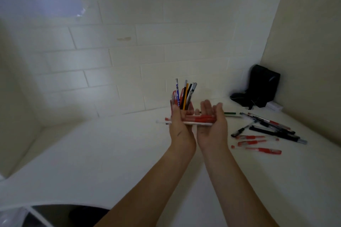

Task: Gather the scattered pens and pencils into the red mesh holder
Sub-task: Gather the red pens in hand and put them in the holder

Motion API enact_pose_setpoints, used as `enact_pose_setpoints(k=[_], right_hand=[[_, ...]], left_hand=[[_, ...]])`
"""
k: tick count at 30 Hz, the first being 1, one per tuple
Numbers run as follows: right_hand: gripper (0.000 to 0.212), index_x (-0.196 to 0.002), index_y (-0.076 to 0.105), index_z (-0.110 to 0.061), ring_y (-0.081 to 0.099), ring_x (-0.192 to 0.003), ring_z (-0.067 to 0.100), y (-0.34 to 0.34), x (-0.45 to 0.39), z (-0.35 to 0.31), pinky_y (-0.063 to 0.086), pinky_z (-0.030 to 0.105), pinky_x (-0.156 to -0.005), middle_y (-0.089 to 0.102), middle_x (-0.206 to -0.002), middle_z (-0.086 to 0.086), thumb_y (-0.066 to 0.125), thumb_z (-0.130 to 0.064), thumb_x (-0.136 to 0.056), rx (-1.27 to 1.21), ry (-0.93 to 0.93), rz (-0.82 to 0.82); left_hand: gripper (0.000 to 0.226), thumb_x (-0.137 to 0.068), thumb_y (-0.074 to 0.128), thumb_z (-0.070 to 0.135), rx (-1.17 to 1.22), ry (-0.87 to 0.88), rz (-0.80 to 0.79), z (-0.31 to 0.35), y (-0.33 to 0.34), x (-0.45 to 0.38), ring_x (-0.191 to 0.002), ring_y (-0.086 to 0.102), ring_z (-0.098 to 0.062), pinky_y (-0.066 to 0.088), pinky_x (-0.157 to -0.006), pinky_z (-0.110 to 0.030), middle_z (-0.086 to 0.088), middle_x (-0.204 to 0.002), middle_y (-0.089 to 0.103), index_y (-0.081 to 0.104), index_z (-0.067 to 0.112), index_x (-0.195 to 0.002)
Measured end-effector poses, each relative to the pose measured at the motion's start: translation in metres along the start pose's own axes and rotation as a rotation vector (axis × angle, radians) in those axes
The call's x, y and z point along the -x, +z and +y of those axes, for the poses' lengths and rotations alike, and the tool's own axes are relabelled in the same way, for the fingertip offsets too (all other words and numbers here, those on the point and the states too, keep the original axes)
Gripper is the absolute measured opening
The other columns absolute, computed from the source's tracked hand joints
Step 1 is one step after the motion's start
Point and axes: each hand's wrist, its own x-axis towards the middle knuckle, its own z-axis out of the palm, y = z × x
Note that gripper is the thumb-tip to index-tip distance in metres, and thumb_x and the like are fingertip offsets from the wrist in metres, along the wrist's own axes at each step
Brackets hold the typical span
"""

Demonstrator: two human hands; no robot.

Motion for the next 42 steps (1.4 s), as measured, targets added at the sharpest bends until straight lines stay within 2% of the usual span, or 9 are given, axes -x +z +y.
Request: enact_pose_setpoints(k=[3, 6, 11, 17, 23, 30, 34, 37, 42], right_hand=[[0.029, -0.078, 0.056, -0.014, 0.059, -0.047, 0.012, 0.026, -0.017, -0.008, 0.057, 0.027, -0.054, 0.057, -0.057, -0.002, 0.068, -0.033, -0.095, -0.075, -0.012, 0.102], [0.036, -0.068, 0.047, -0.02, 0.031, -0.036, 0.01, 0.052, -0.035, -0.022, 0.042, 0.022, -0.042, 0.037, -0.046, -0.006, 0.068, -0.03, -0.095, -0.036, -0.108, 0.156], [0.035, -0.066, 0.046, -0.02, 0.029, -0.039, 0.014, 0.087, -0.061, -0.046, 0.041, 0.025, -0.045, 0.035, -0.048, -0.002, 0.064, -0.023, -0.096, 0.011, -0.397, 0.007], [0.041, -0.064, 0.047, -0.016, 0.051, -0.043, 0.021, 0.078, -0.078, 0.014, 0.045, 0.028, -0.05, 0.044, -0.05, 0.005, 0.062, -0.031, -0.099, 0.745, -0.532, -0.203], [0.047, -0.068, 0.058, -0.004, 0.054, -0.05, 0.004, 0.05, -0.09, 0.048, 0.044, 0.015, -0.054, 0.056, -0.056, 0.0, 0.059, -0.039, -0.1, 1.291, -0.646, -0.247], [0.044, -0.12, 0.055, -0.01, 0.049, -0.116, 0.019, 0.039, -0.093, 0.048, 0.047, 0.028, -0.094, 0.051, -0.131, 0.007, 0.074, -0.033, -0.086, 1.522, -1.173, -0.154], [0.105, -0.156, 0.022, -0.01, 0.021, -0.151, 0.031, 0.027, -0.098, 0.051, 0.028, 0.042, -0.121, 0.019, -0.164, 0.016, 0.084, -0.043, -0.077, 1.391, -0.711, -0.047], [0.133, -0.16, -0.003, -0.023, 0.055, -0.126, 0.023, 0.029, -0.099, 0.042, 0.048, 0.03, -0.099, 0.053, -0.141, 0.002, 0.091, -0.042, -0.068, 1.188, -0.276, -0.169], [0.069, -0.122, 0.059, -0.018, 0.069, -0.092, 0.014, 0.04, -0.111, 0.038, 0.049, 0.017, -0.067, 0.071, -0.103, -0.007, 0.093, -0.035, -0.065, 1.342, -0.248, -0.345]], left_hand=[[0.088, -0.06, 0.086, 0.06, -0.019, -0.016, -0.158, -0.006, -0.008, 0.001, -0.128, 0.058, -0.037, 0.04, -0.114, -0.052, -0.023, -0.134, 0.06, 0.061, 0.003, -0.122], [0.067, -0.074, 0.076, 0.06, -0.223, 0.176, -0.212, 0.004, -0.012, -0.001, -0.086, 0.062, -0.023, 0.053, -0.079, -0.036, -0.012, -0.098, 0.06, 0.055, 0.011, -0.115], [0.028, -0.09, 0.057, 0.017, -0.607, 0.639, 0.095, 0.023, -0.037, -0.027, -0.101, 0.046, -0.016, 0.046, -0.083, -0.021, 0.003, -0.11, 0.039, 0.041, 0.017, -0.113], [0.08, -0.074, 0.071, 0.037, -1.132, 0.697, -0.181, -0.003, -0.067, -0.063, -0.134, 0.037, -0.015, 0.043, -0.108, -0.032, 0.003, -0.142, 0.025, 0.034, 0.03, -0.144], [0.06, -0.082, 0.072, 0.005, -1.143, 0.716, -0.228, -0.001, -0.063, -0.063, -0.118, 0.05, 0.002, 0.047, -0.096, -0.012, -0.007, -0.139, 0.036, 0.048, 0.01, -0.137], [0.056, -0.09, 0.066, 0.005, -1.164, 0.764, -0.193, 0.003, -0.062, -0.062, -0.124, 0.05, -0.004, 0.045, -0.106, -0.02, 0.002, -0.138, 0.045, 0.048, 0.02, -0.141], [0.062, -0.09, 0.066, 0.003, -1.162, 0.774, -0.197, 0.003, -0.064, -0.061, -0.125, 0.046, 0.005, 0.042, -0.104, -0.012, 0.004, -0.138, 0.046, 0.045, 0.024, -0.144], [0.059, -0.089, 0.068, 0.004, -1.171, 0.78, -0.19, 0.002, -0.064, -0.063, -0.122, 0.048, 0.008, 0.049, -0.103, -0.024, 0.005, -0.137, 0.048, 0.048, 0.024, -0.141], [0.06, -0.086, 0.07, 0.006, -1.107, 0.726, -0.131, 0.002, -0.067, -0.068, -0.12, 0.053, 0.0, 0.053, -0.099, -0.036, 0.013, -0.13, 0.054, 0.045, 0.025, -0.137]])
